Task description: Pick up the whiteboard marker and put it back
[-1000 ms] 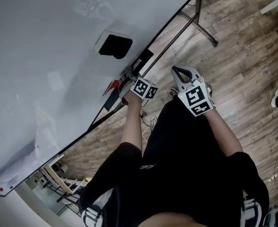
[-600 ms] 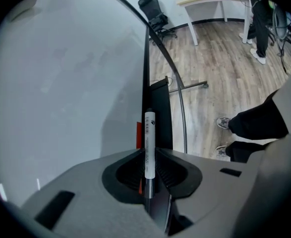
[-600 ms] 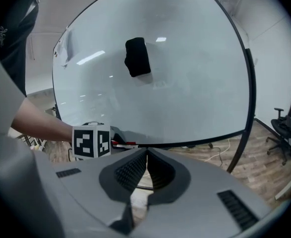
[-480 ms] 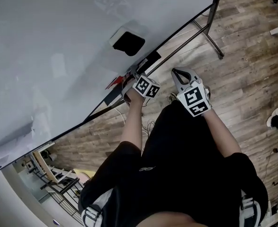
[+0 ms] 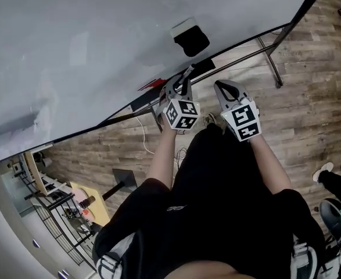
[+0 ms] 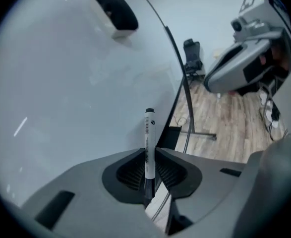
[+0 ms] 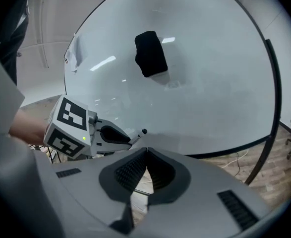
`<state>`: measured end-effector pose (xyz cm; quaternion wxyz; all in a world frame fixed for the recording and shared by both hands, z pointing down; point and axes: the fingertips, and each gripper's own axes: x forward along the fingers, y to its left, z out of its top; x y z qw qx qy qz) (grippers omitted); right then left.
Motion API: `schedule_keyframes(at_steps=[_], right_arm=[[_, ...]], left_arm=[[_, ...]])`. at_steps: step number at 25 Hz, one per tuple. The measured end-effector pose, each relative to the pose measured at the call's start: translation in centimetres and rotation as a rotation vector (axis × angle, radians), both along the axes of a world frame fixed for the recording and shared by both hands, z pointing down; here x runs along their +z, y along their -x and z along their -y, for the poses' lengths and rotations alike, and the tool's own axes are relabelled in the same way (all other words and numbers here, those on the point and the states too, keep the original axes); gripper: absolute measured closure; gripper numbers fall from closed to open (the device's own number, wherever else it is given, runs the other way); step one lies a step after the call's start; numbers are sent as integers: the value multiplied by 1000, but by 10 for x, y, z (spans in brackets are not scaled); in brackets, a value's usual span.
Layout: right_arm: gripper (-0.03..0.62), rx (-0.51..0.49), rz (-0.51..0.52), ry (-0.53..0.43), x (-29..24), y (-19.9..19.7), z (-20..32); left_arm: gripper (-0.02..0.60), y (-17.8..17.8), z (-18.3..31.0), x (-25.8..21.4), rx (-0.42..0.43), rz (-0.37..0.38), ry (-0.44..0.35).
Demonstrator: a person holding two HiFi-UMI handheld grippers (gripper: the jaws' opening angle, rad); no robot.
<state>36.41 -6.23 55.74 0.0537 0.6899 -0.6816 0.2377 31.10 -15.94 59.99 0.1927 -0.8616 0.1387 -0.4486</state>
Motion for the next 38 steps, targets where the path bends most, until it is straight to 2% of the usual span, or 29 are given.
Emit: schedule_keyframes(at_steps=[4,8,12,15,21,24,28,29,30,31,38], right_arm=[[591,-48,13,-59,-13,9,13],[589,-107,12,-135,-28,24,29],[591,-152,13,-193,-48,43,38],[589,-178,20,-212,-64,53,41],[589,-210,-34,-261,-98,68,38],[588,-191,-38,-279,-112,73,29],[587,-170,-29,-296,-126,81,16],[567,-175,-17,-301,-129,85,15],[497,-183,-4,-302,-132,91,15],[462,-188,5,-301,-135,97,15],[462,-204,7,-290,-140,121,16]], left_arm=[[518,8,-6,-32,-112,-237,98],[518,24,-4,-62,-203,-423,109],[518,45,-7,-81,-280,-559,140],[518,51,-16,-96,-272,-635,154],[518,60,-26,-122,-190,-723,206],[518,63,-31,-138,-135,-771,219],[518,65,-51,-145,-45,-798,267],[518,66,-55,-144,-27,-797,284],[518,68,-58,-144,-15,-795,296],[518,71,-60,-145,-6,-795,302],[518,89,-73,-150,47,-824,316]])
